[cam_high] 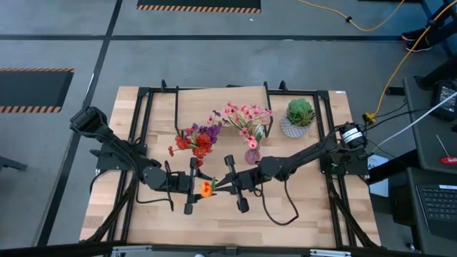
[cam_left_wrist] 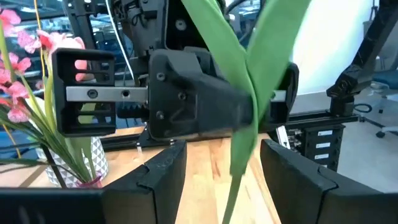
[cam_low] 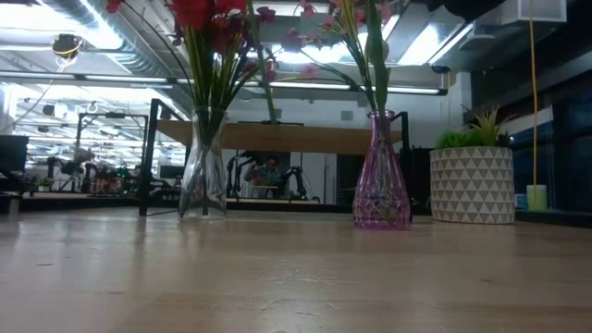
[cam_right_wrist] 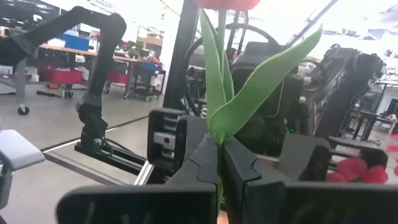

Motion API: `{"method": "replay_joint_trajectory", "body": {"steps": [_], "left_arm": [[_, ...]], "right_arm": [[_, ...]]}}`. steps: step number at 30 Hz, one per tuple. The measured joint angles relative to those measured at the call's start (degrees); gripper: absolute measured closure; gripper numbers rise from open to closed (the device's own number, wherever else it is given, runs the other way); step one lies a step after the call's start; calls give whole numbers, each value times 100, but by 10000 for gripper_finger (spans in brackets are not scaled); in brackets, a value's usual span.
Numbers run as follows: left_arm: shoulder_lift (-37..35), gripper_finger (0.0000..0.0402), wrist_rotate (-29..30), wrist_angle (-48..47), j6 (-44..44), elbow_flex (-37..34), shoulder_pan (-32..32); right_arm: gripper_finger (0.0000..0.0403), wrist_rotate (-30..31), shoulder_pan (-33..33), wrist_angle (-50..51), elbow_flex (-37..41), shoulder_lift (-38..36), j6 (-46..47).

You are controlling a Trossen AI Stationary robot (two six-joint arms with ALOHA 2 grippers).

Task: Pick and place flowers into a vace then onto a shelf
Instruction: Put the orange flower into the transparent vase

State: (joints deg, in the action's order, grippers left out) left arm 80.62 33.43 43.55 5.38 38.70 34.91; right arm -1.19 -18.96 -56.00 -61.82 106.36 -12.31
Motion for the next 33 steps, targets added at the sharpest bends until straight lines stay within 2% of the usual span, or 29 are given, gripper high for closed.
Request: {"method": "replay_joint_trajectory", "body": {"steps": [11,33], "left_arm": [[-13,224,-2,31,134,0,214],[-17,336,-47,40,141,0,91]], "right_arm": [[403,0,-2,9,-2,-8,7],[403,4,-2,-38,0,-8,8]]}}
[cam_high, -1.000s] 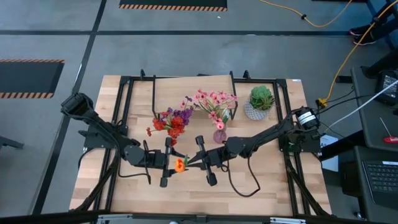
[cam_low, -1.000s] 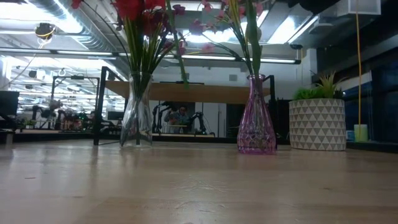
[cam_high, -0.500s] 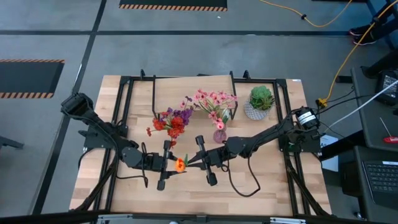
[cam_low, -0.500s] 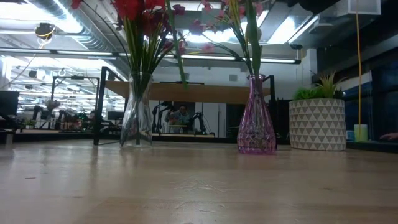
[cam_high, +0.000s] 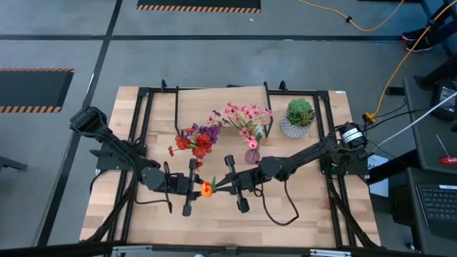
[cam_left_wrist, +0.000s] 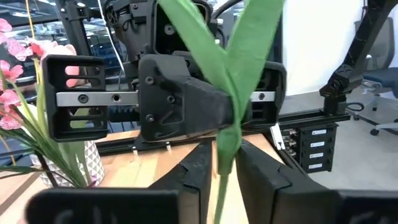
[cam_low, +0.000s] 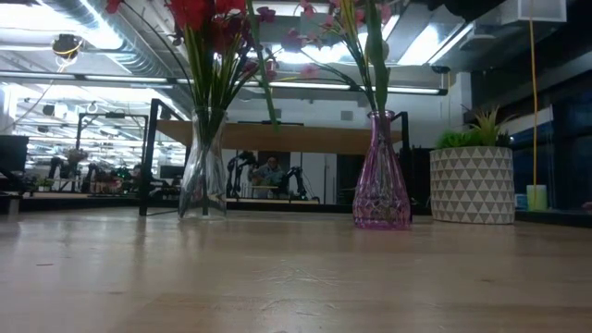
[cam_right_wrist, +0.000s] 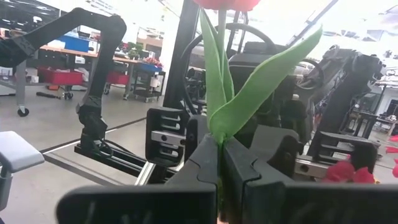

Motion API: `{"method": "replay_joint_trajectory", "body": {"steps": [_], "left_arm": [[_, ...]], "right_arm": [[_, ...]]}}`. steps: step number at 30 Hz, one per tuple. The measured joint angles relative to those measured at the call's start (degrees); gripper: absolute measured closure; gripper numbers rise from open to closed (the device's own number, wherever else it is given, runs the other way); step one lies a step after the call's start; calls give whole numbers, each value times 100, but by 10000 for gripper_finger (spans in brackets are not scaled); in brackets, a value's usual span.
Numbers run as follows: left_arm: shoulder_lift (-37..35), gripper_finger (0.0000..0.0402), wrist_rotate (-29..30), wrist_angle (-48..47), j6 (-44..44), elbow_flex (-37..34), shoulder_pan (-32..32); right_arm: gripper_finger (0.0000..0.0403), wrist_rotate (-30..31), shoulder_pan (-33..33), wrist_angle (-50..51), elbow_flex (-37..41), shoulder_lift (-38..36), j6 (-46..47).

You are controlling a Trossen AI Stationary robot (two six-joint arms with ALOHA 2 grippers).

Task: Pick and place flowers into a vace then onto a shelf
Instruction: Put the orange flower into the transparent vase

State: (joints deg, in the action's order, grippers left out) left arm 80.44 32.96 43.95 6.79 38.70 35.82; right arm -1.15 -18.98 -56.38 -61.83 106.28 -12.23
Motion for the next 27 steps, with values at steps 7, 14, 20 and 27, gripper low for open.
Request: {"method": "replay_joint_trajectory", "body": {"steps": [7,14,20,27], "left_arm": [[0,381,95,0,198,0,117],[0,391,150,0,198,0,124],[-172,392,325,-126,227,-2,276],[-864,392,1049,-894,317,-2,794]], "right_arm": [[403,-2,-2,0,-2,0,1],[382,0,-2,7,-2,0,101],[341,0,-4,7,0,-9,315],[302,0,-31,78,3,-43,317]]}}
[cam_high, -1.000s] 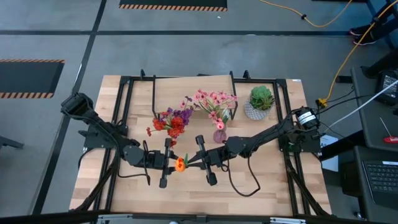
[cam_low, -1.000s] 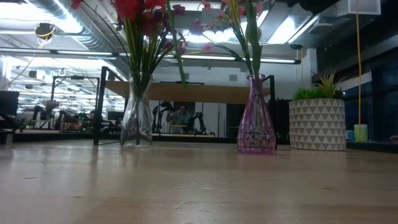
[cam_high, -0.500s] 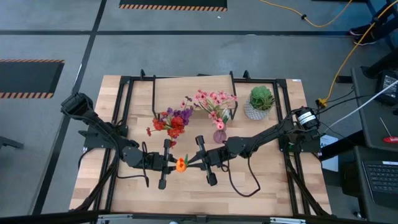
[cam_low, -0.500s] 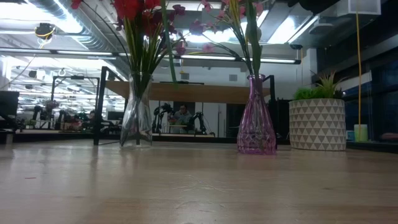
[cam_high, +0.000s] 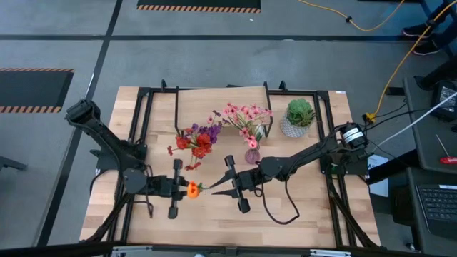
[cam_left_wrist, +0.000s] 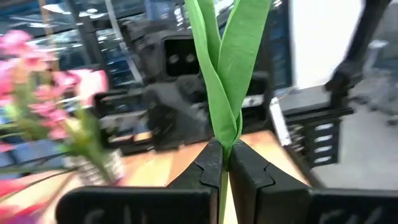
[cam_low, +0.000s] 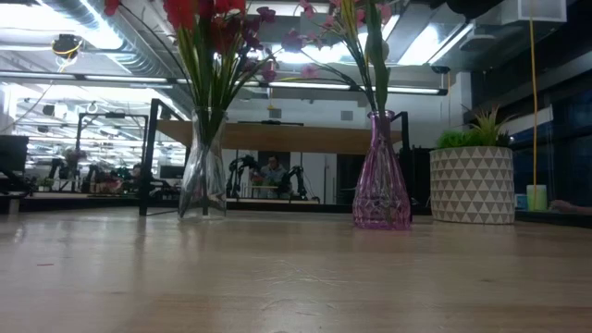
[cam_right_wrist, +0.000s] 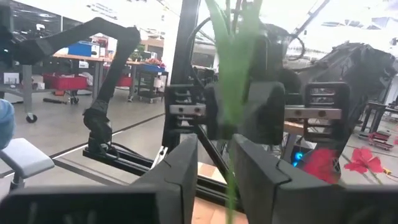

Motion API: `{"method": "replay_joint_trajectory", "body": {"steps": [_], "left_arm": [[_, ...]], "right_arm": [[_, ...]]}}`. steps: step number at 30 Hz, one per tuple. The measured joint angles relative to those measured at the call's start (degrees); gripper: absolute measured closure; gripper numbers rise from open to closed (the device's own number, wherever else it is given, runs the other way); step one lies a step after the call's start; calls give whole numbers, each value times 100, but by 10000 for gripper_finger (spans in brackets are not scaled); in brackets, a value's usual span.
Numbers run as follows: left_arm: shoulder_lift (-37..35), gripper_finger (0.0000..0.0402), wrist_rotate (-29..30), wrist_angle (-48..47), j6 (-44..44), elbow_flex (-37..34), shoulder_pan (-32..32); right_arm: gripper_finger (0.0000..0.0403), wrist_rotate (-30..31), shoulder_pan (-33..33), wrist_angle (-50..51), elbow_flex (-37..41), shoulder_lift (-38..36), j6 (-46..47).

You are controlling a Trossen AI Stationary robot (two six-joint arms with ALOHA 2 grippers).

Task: Pick and place flowers into a vace then onto a shelf
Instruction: Put the orange flower into the transparent vase

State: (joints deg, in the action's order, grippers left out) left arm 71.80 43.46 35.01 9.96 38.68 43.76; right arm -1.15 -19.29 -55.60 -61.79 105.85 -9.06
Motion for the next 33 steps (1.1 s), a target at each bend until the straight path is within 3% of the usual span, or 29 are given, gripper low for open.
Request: {"method": "replay_joint_trajectory", "body": {"steps": [6,13,22,26,33], "left_arm": [[-452,392,1369,-643,34,0,487],[-846,392,2455,-746,538,0,1130],[-1371,392,4145,-1317,693,-4,1980],[-1664,392,4596,-2185,42,-9,2174],[-2407,393,4658,-3300,-531,-9,2309]], "right_arm": [[311,7,-107,780,2,-362,2],[395,416,-334,1503,2,-596,-24],[398,483,-428,1740,2,-600,-33],[400,483,-426,1771,2,-600,-40],[401,483,-428,1847,2,-598,-11]]}}
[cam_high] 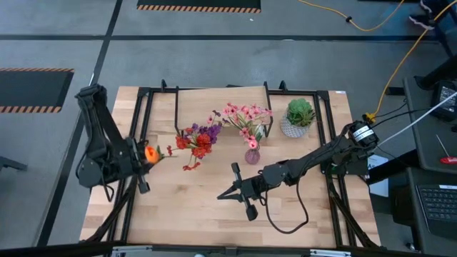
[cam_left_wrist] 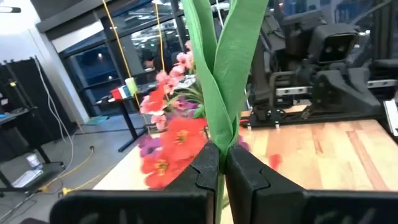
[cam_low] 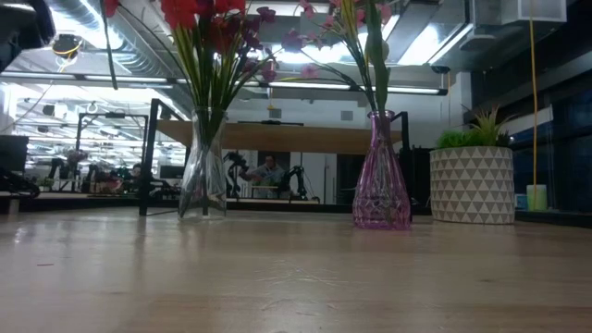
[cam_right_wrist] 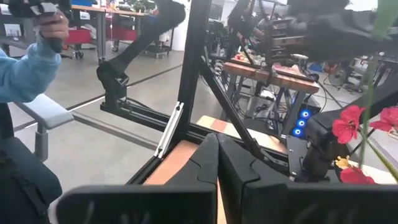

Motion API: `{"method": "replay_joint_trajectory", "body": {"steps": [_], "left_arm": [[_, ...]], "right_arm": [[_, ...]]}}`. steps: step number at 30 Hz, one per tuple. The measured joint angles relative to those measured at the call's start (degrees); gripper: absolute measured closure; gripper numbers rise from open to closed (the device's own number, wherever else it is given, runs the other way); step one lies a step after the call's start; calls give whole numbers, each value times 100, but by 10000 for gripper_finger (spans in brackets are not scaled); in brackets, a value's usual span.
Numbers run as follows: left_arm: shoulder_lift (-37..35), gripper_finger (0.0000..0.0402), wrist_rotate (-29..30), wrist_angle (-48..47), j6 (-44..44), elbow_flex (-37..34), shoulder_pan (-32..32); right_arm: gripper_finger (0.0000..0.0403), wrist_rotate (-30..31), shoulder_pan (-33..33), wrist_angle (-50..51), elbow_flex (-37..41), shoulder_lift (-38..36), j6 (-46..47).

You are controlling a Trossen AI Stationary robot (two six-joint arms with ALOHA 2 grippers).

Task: Pick and place flowers into a vace then onto a shelf
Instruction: Put the orange flower into the transparent vase

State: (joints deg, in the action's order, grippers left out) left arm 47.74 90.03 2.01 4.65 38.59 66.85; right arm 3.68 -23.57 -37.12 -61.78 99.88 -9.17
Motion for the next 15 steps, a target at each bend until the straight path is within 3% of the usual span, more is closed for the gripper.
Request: {"method": "replay_joint_trajectory", "body": {"steps": [7,15], "left_arm": [[-801,393,2,-1340,-686,0,-2],[-1494,393,3,-1470,-254,0,-7]], "right_arm": [[401,-5,2,5,0,0,-6],[401,-13,2,168,0,4,9]]}}
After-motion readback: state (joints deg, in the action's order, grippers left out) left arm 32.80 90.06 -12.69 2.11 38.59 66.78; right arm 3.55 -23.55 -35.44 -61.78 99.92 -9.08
